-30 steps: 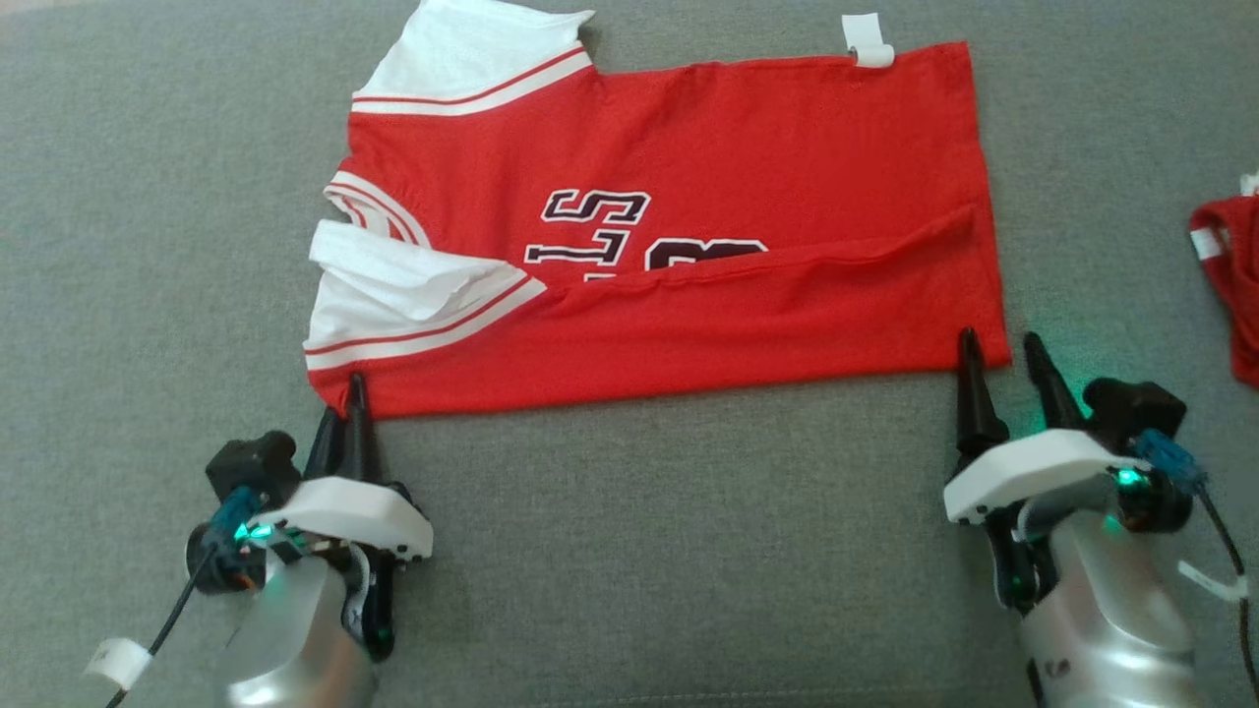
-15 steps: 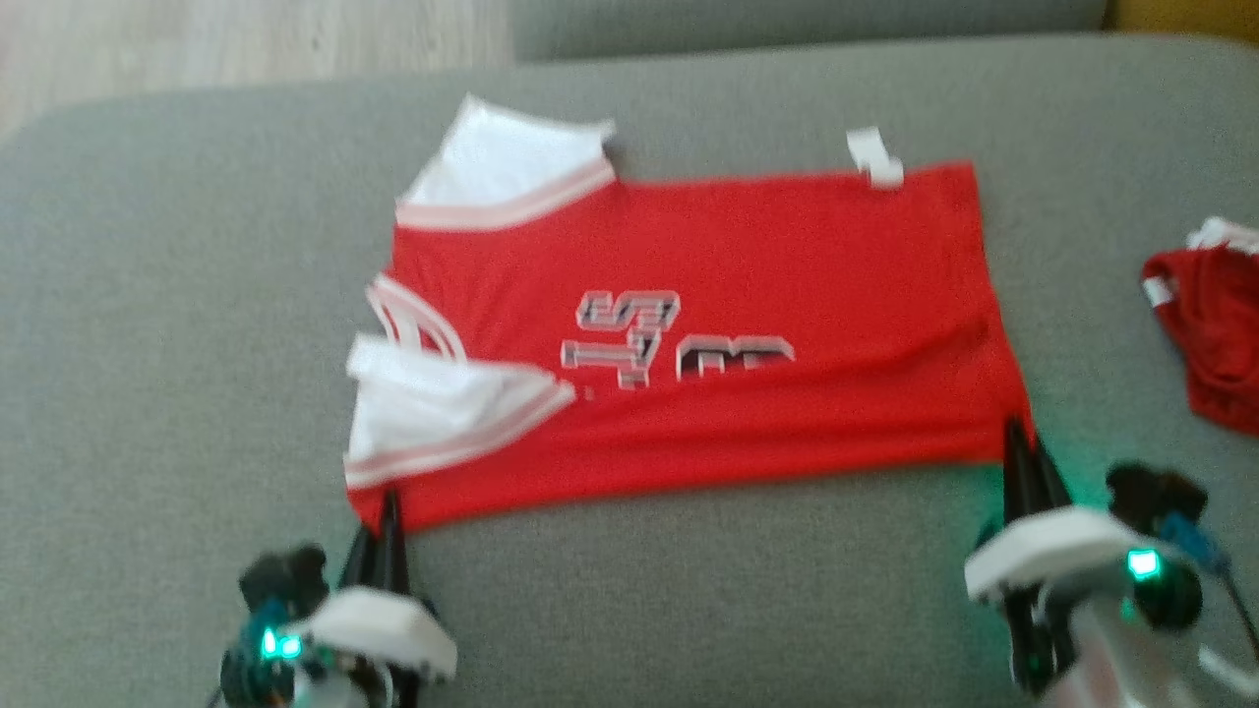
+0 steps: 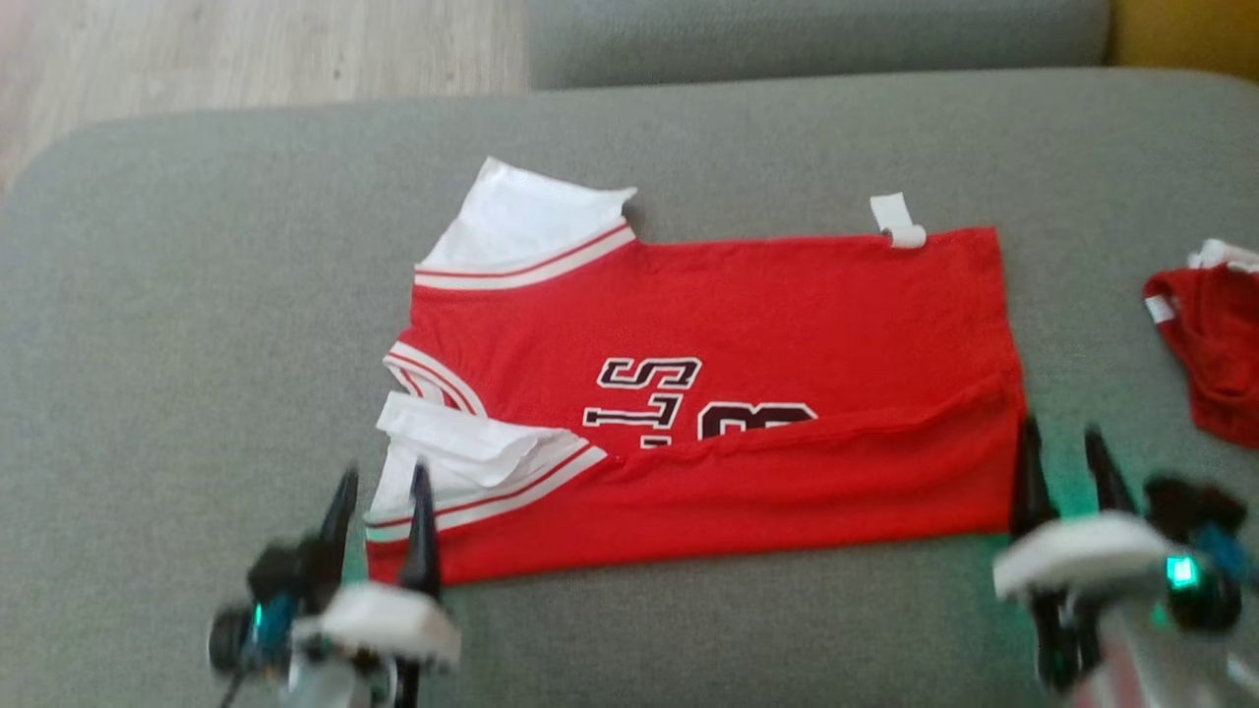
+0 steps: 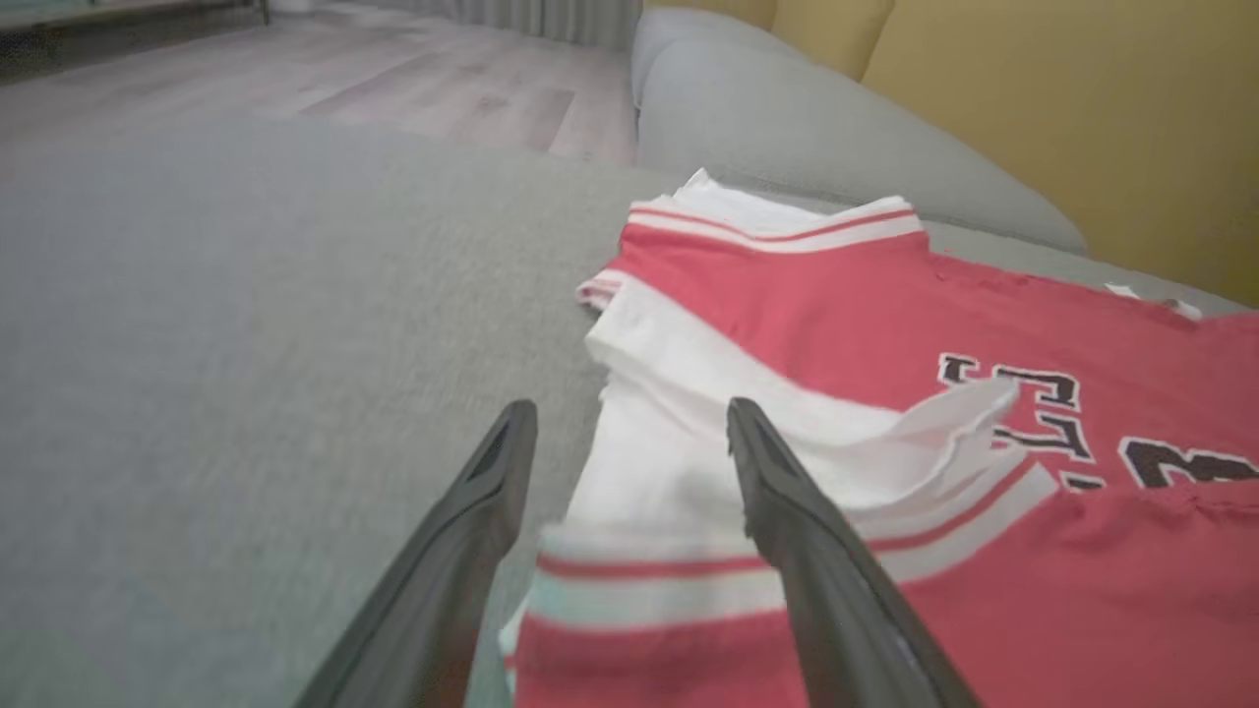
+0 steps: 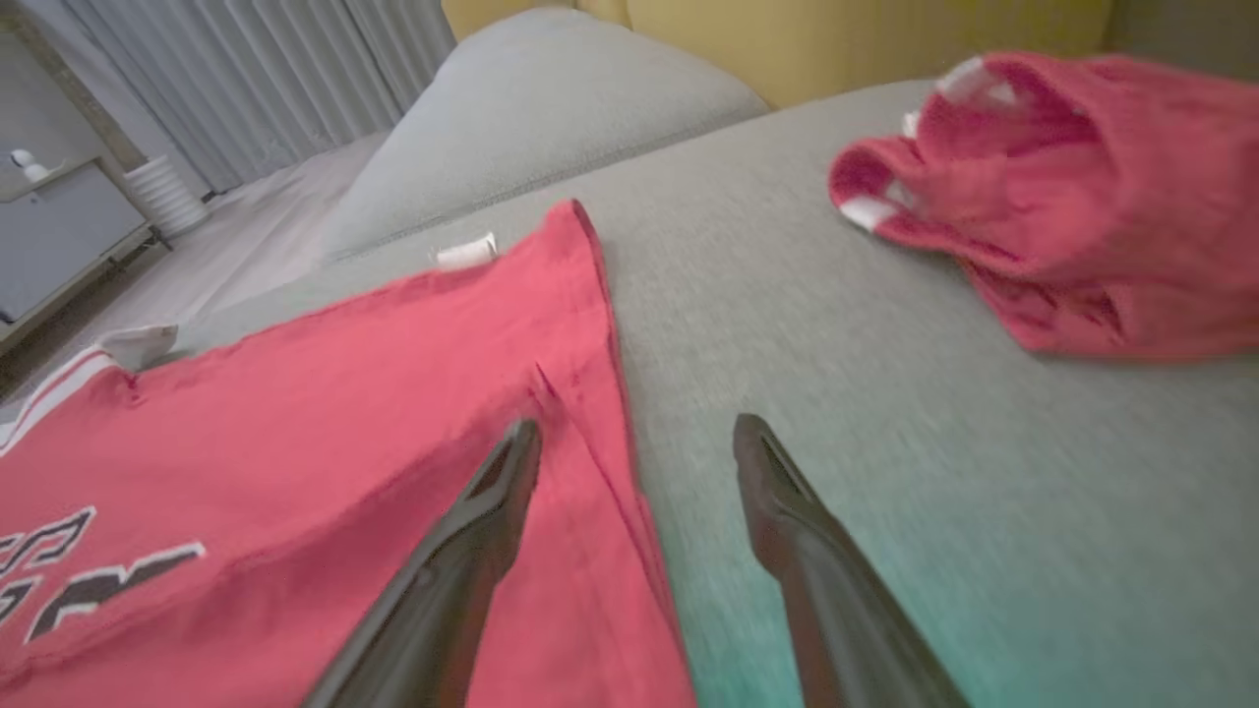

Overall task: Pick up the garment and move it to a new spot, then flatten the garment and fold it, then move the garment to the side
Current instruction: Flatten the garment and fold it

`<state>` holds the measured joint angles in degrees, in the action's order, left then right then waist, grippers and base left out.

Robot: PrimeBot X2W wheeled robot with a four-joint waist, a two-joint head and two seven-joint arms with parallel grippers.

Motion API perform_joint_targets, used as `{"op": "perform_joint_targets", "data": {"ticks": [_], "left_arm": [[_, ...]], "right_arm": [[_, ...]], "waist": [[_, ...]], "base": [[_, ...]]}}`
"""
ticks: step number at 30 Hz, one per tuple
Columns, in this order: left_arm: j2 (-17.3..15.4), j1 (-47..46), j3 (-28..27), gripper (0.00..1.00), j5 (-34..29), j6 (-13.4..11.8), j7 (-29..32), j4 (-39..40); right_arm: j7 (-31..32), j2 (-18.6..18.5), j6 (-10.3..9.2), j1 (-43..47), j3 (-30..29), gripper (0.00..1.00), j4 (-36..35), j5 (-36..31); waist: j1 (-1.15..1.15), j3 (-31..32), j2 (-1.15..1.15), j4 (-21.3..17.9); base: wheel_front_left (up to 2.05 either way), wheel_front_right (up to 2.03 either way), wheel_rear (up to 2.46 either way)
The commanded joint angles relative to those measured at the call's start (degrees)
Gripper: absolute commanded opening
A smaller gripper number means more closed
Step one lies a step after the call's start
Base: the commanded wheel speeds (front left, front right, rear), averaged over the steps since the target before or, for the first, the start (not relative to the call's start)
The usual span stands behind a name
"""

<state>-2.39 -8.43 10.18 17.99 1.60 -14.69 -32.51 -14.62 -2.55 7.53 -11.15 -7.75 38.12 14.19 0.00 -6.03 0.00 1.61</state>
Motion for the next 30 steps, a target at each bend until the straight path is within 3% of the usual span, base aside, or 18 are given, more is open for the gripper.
{"op": "perform_joint_targets", "data": {"ticks": [1, 9, 16, 24, 25, 26, 30], "left_arm": [[-1.1, -4.7, -1.4, 1.00, -1.1, 0.5, -0.3, 1.9], [-5.7, -24.3, 2.1, 1.00, -4.6, 4.4, 2.0, -6.0], [-7.7, -37.5, 8.4, 1.00, -4.7, 5.8, 5.8, -12.0], [-9.6, -44.7, 16.6, 1.00, 2.0, 5.9, 7.0, -15.2], [-10.1, -45.4, 17.4, 1.00, 3.1, 5.9, 6.9, -15.5], [-10.6, -45.9, 18.2, 1.00, 4.2, 5.9, 6.9, -15.9], [-12.8, -48.2, 21.2, 1.00, 8.1, 5.9, 7.0, -16.9]], "right_arm": [[-0.4, -0.6, -0.04, -4.8, 1.6, 1.00, -1.9, -1.0], [5.2, -3.8, -0.04, -21.1, 3.9, 1.00, 3.8, -4.9], [9.1, -6.4, -0.04, -30.9, 5.0, 1.00, 11.9, -7.1], [8.9, -6.5, -0.04, -36.6, 7.4, 0.98, 18.2, -7.7], [8.9, -6.3, -0.04, -37.2, 8.0, 0.77, 18.9, -7.6], [8.7, -6.1, -0.04, -37.8, 8.4, 0.47, 19.5, -7.3], [7.8, -6.0, -0.04, -40.1, 10.7, 0.00, 21.3, -6.8]], "waist": [[0.00, -1.9, 0.00, -0.1], [0.00, -8.4, 0.00, -0.9], [0.00, -13.7, 0.00, -0.3], [0.00, -16.6, 0.00, -0.6], [0.00, -16.9, 0.00, -0.8], [0.00, -17.2, 0.00, -1.0], [0.00, -18.5, 0.00, -1.9]], "base": [[0.00, 0.00, 0.00], [0.00, 0.00, 0.00], [0.00, 0.00, 0.00], [0.00, 0.00, 0.00], [0.00, 0.00, 0.00], [0.00, 0.00, 0.00], [0.00, 0.00, 0.00]]}}
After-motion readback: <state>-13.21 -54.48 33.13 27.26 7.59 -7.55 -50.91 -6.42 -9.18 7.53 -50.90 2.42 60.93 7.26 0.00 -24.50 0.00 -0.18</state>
